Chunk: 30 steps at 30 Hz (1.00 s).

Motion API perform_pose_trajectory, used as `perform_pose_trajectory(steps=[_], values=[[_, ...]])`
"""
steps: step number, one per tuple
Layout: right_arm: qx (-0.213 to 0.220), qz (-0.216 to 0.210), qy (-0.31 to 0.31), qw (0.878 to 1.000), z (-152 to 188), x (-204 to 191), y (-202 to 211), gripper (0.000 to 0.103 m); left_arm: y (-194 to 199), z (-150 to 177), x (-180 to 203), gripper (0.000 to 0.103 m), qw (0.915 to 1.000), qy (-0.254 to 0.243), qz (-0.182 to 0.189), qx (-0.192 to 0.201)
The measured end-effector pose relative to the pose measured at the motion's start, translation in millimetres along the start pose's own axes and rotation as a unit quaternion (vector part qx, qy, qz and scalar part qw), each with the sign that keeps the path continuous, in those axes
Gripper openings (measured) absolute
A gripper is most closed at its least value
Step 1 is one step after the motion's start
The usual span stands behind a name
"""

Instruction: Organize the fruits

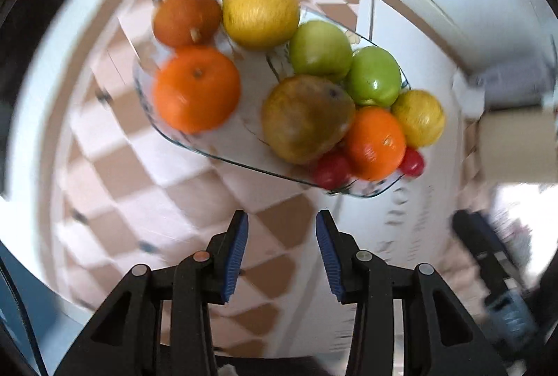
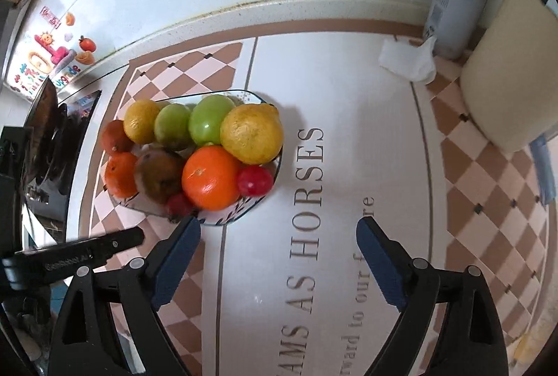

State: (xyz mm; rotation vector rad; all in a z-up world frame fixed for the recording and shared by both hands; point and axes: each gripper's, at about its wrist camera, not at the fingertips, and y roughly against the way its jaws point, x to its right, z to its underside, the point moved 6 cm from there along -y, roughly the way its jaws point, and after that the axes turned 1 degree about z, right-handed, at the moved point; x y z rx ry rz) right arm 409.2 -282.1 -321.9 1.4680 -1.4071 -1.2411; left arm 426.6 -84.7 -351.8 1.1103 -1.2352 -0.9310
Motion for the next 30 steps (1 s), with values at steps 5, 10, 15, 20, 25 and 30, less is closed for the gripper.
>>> perform_pose_trajectory(steps=[5, 10, 15, 20, 25, 30], values=[[0.017, 0.017, -0.002, 1.0, 14, -12, 29, 0.094, 36, 7, -4, 0.088, 0.9926, -0.067, -0.08, 0.063], [0.041, 0.029, -0.016, 0.999, 29, -25, 60, 0.096, 69, 20, -13, 0.095, 0.9828, -0.101, -0.109, 0.11], [0.075, 0.041, -0.027, 0.996, 49, -40, 99, 0.096, 100, 37, -19, 0.096, 0.9752, -0.121, -0.111, 0.148], [0.102, 0.052, -0.041, 0.993, 75, -55, 138, 0.096, 135, 65, -21, 0.096, 0.9669, -0.15, -0.106, 0.178], [0.132, 0.061, -0.053, 0.988, 108, -69, 184, 0.096, 172, 97, -25, 0.096, 0.9582, -0.17, -0.098, 0.208], [0.153, 0.064, -0.054, 0.985, 139, -81, 225, 0.096, 202, 128, -30, 0.097, 0.9539, -0.178, -0.088, 0.226]])
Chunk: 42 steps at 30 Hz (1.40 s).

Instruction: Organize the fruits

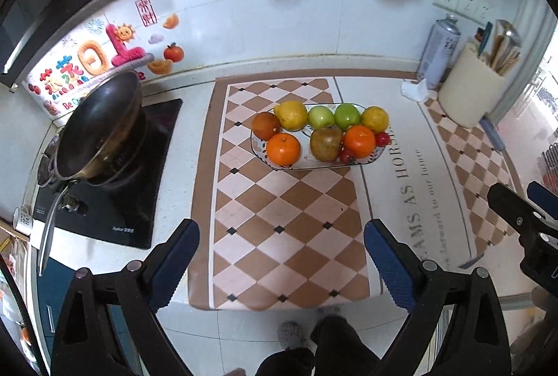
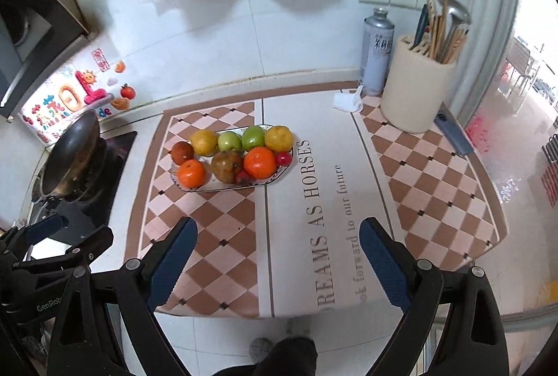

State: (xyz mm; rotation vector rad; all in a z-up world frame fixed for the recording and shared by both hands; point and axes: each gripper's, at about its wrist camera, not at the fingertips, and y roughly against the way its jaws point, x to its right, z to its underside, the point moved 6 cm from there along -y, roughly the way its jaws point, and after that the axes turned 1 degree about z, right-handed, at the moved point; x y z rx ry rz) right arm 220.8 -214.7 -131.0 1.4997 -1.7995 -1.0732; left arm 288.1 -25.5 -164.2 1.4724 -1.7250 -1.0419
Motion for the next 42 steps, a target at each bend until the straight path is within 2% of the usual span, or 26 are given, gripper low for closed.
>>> perform_pose_trajectory(steps=[10, 21, 31, 42], values=[[0.048, -0.009, 0.023, 0.999, 21, -6, 100, 0.097, 85, 16, -2, 0.097, 0.9983, 0.01, 0.005, 0.057], [0.079, -0.026, 0.044, 0.996, 29, -4, 167, 0.098, 144, 37, 0, 0.097, 0.9951, 0.033, 0.0, 0.093], [0.073, -0.048, 0.052, 0.995, 38, -5, 177, 0.098, 166, 49, 5, 0.097, 0.994, 0.039, -0.007, 0.102], [0.067, -0.046, 0.048, 0.995, 23, -1, 151, 0.098, 141, 38, 8, 0.097, 0.9944, 0.052, -0.015, 0.091]])
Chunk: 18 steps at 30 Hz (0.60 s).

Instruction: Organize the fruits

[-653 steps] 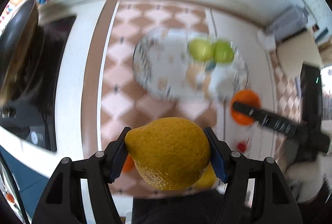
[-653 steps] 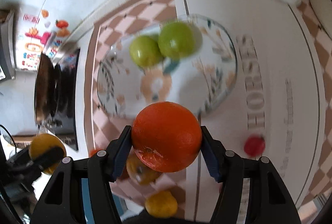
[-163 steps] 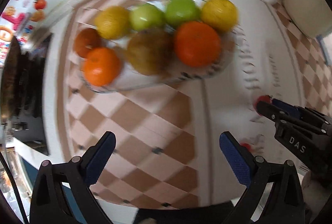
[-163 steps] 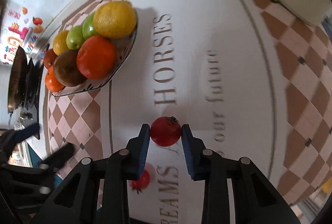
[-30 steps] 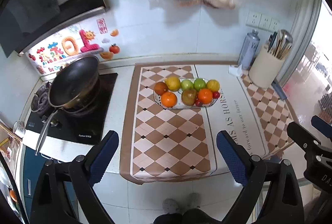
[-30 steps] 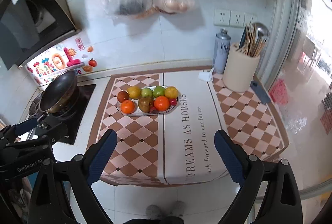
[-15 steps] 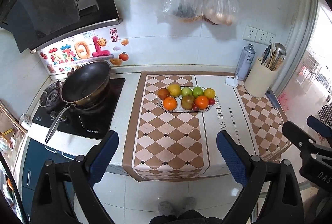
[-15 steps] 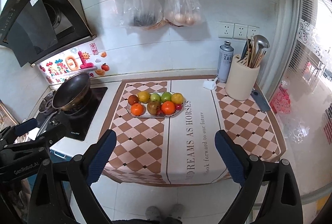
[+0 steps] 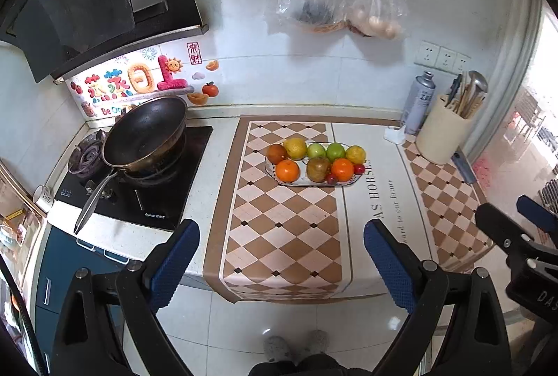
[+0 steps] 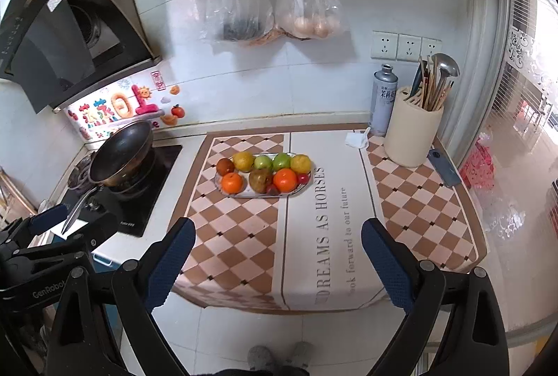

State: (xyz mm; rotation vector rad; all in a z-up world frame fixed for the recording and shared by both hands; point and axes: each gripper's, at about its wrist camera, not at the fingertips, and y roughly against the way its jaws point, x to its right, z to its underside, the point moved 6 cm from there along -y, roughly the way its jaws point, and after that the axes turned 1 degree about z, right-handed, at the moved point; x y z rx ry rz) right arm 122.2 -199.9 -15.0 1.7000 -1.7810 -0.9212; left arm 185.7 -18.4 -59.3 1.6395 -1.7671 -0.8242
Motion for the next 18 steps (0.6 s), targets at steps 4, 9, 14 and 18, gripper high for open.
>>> perform_pose_trajectory(steps=[4, 9, 14, 18], values=[[-0.005, 0.007, -0.005, 1.0, -13, 4, -27, 0.098, -24, -8, -2, 0.096, 0.9999, 0.006, -0.005, -0.012], [-0.015, 0.019, -0.004, 1.0, -27, 7, -64, 0.098, -51, -20, -3, 0.097, 0.9997, 0.003, -0.018, -0.017], [-0.035, 0.027, -0.004, 0.999, -37, 8, -104, 0.098, -84, -32, -4, 0.097, 0.999, -0.002, -0.026, -0.036], [-0.047, 0.034, -0.002, 0.998, -41, 9, -130, 0.098, -104, -39, -6, 0.097, 0.9985, -0.004, -0.033, -0.044]])
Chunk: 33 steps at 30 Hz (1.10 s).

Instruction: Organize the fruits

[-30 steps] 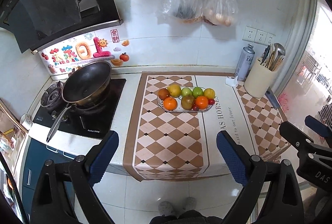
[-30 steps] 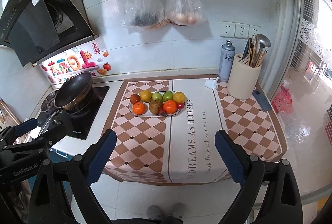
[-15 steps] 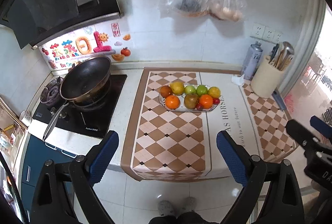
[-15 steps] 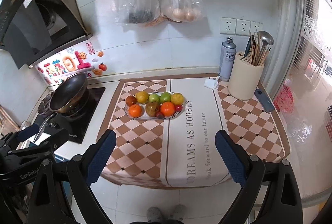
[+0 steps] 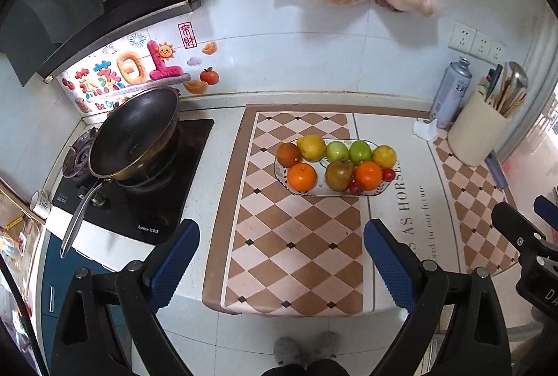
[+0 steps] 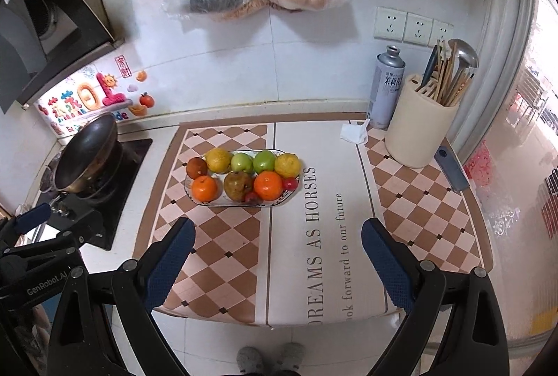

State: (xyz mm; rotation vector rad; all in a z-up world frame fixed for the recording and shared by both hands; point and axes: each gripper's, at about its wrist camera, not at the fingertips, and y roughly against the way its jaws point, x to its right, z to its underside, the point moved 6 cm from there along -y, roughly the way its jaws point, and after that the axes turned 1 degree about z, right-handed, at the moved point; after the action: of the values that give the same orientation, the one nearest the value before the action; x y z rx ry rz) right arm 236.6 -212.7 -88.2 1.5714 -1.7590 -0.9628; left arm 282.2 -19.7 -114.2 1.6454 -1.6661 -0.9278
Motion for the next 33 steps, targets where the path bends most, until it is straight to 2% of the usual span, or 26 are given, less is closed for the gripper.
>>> perform_pose_trajectory(steps=[9, 33], values=[[-0.014, 0.005, -0.004, 1.0, -5, -2, -27, 0.098, -16, -11, -1, 0.097, 1.0, -0.004, 0.003, -0.006], [-0.02, 0.004, -0.003, 1.0, -5, -2, -32, 0.099, -25, -13, -1, 0.097, 0.9999, 0.0, 0.009, -0.012]])
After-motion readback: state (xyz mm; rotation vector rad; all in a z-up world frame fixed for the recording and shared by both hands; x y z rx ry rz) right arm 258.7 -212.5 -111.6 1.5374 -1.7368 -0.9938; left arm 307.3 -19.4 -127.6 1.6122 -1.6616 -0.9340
